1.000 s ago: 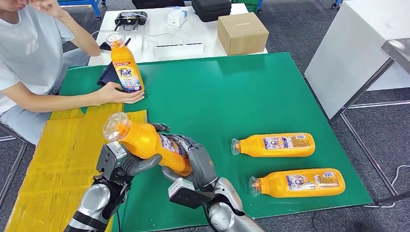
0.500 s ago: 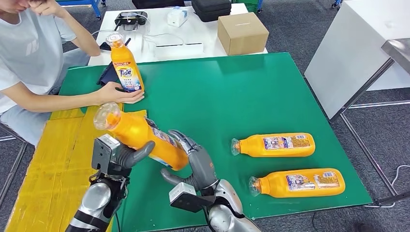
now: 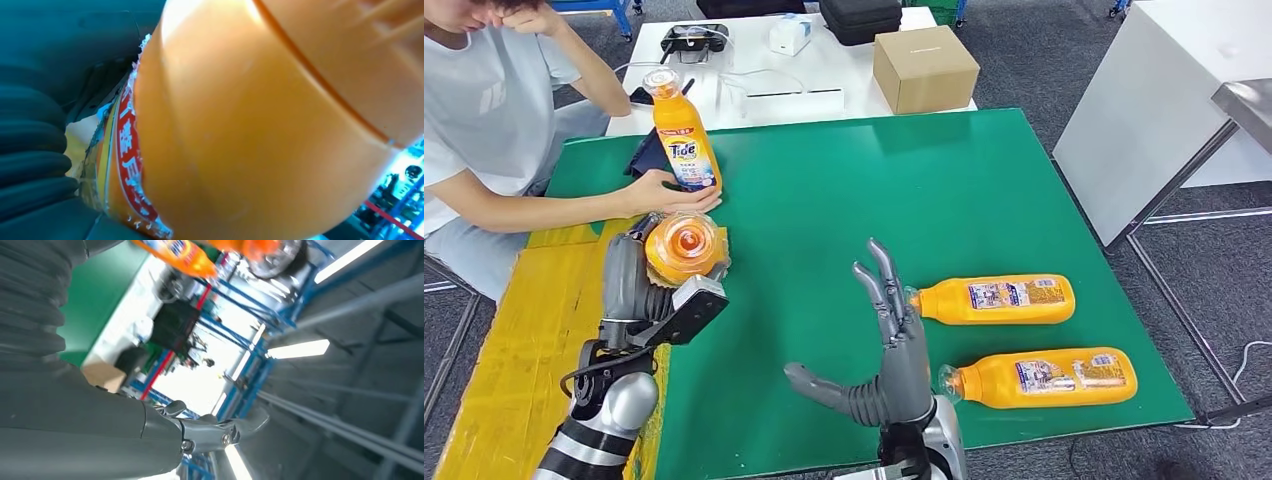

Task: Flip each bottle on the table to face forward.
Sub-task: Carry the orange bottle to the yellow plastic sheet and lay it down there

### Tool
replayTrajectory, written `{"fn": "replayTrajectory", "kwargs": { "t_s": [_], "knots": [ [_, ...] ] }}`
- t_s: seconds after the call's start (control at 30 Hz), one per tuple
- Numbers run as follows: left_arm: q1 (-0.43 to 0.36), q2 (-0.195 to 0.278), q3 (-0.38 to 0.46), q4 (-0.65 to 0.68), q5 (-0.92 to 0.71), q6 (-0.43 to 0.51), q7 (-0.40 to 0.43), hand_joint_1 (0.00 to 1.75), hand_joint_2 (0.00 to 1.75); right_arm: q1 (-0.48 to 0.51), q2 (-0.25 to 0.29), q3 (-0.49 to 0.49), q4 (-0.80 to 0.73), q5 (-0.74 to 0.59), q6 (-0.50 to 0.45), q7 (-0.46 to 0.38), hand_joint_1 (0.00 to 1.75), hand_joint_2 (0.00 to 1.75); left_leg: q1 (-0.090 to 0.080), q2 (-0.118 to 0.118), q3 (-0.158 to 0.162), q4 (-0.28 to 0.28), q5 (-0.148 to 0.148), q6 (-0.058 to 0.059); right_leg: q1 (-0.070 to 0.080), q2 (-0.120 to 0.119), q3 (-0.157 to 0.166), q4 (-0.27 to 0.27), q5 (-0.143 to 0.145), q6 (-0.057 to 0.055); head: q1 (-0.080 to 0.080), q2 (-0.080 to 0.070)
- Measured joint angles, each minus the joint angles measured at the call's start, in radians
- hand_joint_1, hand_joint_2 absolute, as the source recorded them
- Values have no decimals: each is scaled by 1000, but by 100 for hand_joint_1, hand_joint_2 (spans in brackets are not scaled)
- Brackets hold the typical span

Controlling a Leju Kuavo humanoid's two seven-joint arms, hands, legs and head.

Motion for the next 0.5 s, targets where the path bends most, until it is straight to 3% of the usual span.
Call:
{"fn": "replayTrajectory", "kwargs": {
  "t_s": [0.1,0.3,0.5],
  "knots": [
    [-11,5,1,4,-64,-8,35,175,175,13,-10,-6,-45,4,-10,-3,0,175,0,0,0,0,0,0,0,0,0,0,0,0,0,0],
    [-86,60,-23,96,-589,-192,252,175,175,28,-32,-34,-131,37,-54,6,0,175,0,0,0,0,0,0,0,0,-1,0,0,0,0,0],
    [-211,116,-126,288,-644,-348,310,175,175,36,-45,-84,-195,30,-62,7,0,175,0,0,0,0,1,-1,0,0,0,0,0,0,0,0]
  ]
}}
